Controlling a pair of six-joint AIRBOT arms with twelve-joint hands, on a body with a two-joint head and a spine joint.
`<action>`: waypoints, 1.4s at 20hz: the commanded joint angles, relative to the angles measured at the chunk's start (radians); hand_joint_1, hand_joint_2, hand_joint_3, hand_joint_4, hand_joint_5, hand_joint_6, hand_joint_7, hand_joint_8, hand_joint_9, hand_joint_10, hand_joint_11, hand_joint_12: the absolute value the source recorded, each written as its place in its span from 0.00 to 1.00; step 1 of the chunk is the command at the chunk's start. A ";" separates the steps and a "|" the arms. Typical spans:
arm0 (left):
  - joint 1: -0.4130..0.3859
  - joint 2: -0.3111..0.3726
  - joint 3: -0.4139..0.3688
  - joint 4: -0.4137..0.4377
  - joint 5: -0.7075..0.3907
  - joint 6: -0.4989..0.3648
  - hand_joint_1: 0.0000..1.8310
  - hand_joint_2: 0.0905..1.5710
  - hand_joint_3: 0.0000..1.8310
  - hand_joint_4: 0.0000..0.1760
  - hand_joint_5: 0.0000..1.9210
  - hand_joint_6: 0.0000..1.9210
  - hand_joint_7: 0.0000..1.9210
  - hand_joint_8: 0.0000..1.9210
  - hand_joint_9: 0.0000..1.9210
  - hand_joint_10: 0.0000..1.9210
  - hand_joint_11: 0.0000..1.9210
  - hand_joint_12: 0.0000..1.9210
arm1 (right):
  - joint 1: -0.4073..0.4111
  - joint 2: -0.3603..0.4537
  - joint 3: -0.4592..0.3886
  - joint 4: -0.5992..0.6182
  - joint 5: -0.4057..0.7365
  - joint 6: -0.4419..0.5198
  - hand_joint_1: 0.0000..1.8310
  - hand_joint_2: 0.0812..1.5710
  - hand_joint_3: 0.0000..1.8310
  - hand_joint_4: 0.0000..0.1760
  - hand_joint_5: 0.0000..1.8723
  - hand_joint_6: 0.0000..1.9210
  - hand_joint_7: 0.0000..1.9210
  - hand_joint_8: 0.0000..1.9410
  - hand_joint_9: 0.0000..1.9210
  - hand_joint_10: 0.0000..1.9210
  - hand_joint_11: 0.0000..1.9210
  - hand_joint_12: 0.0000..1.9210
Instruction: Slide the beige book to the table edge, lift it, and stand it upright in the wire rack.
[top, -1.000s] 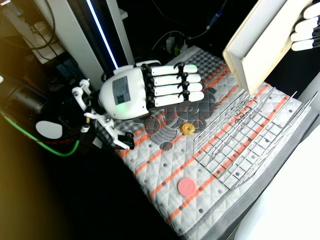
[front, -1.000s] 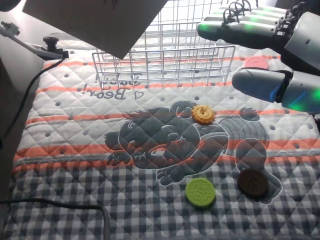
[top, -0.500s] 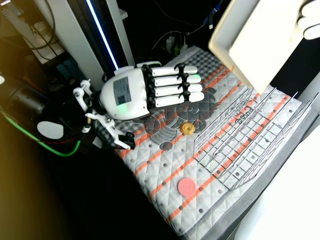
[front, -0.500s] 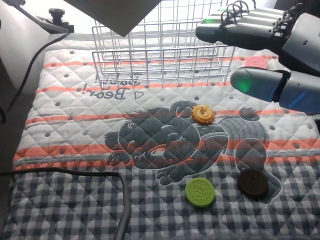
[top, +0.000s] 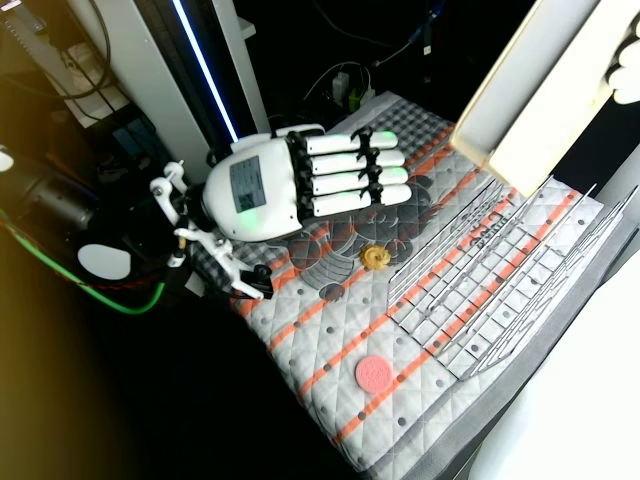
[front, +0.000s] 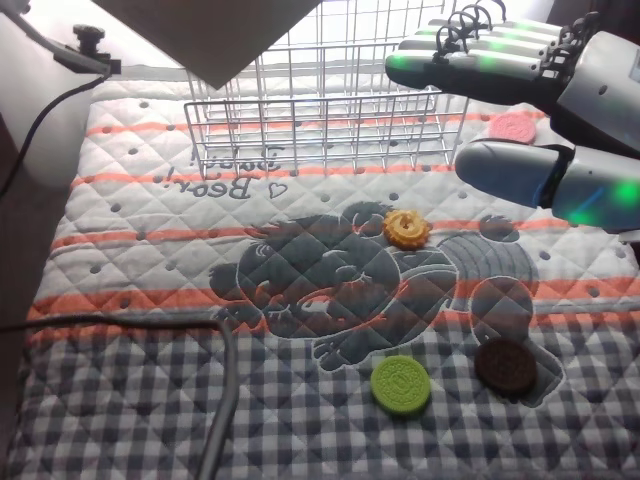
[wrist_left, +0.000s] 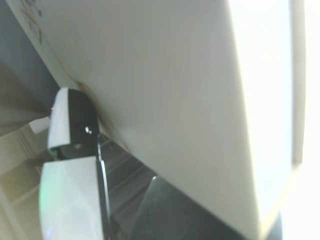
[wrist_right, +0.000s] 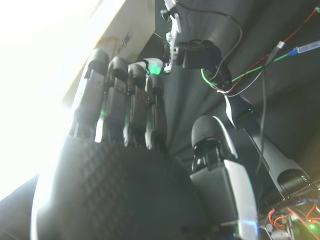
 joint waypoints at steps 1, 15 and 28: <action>-0.001 0.013 -0.003 -0.030 -0.120 -0.016 0.75 0.66 0.01 0.00 0.52 0.42 0.58 0.42 0.55 0.53 0.49 0.56 | 0.008 -0.004 0.004 0.037 0.118 0.007 0.00 0.90 0.00 0.12 0.19 0.00 0.19 0.01 0.18 0.01 0.17 0.01; 0.067 0.039 -0.050 -0.026 -0.173 -0.027 0.82 0.67 0.00 0.00 0.50 0.46 0.57 0.41 0.53 0.52 0.40 0.78 | 0.008 -0.020 0.016 0.038 0.122 0.018 0.00 0.89 0.00 0.03 0.21 0.00 0.19 0.00 0.18 0.00 0.17 0.00; 0.062 0.040 -0.071 0.063 -0.079 -0.024 0.46 0.60 0.00 0.72 0.27 0.00 0.32 0.00 0.33 0.00 0.04 0.45 | 0.008 -0.026 0.021 0.038 0.122 0.021 0.00 0.90 0.00 0.01 0.21 0.00 0.19 0.00 0.18 0.00 0.17 0.00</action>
